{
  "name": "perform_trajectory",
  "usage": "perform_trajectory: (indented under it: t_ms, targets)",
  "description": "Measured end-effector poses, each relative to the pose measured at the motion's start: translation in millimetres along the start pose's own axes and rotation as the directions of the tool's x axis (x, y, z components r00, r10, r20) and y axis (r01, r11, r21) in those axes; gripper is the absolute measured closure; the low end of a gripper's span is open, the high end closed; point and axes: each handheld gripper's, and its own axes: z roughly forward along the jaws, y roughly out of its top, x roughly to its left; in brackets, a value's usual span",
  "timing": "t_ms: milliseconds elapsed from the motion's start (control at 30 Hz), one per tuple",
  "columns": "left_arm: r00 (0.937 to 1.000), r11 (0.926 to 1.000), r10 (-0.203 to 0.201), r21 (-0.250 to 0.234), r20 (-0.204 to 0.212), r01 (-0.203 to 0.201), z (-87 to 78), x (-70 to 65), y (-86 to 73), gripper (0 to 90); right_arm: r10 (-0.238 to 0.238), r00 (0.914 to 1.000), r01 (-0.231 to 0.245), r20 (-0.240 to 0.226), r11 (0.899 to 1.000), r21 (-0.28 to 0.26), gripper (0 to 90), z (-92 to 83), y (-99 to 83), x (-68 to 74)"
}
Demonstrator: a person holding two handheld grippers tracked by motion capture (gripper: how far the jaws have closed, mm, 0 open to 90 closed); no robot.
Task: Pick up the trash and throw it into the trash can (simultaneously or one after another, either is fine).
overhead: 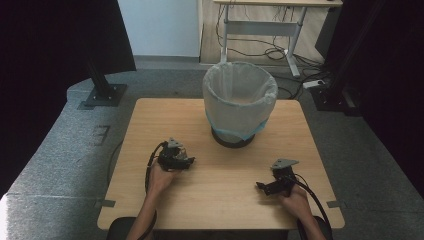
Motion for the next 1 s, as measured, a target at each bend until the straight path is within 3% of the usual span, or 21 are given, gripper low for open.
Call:
perform_trajectory:
  t_ms: [533, 1000]
  targets:
    - [0.9995, 0.9991, 0.029, -0.030, -0.015, -0.030, -24.8, -1.0, 29.3, 26.6, 0.001, 1.0000, -0.001, 0.000, 1.000, 0.000, 0.0, 0.0, 0.0, 0.0]
    - [0.9984, 0.9961, 0.057, -0.067, 0.000, -0.057, -52.2, -1.9, 62.7, 28.5, -0.002, 1.0000, 0.002, 0.002, 1.000, -0.002, 0.0, 0.2, -0.1, 0.0]
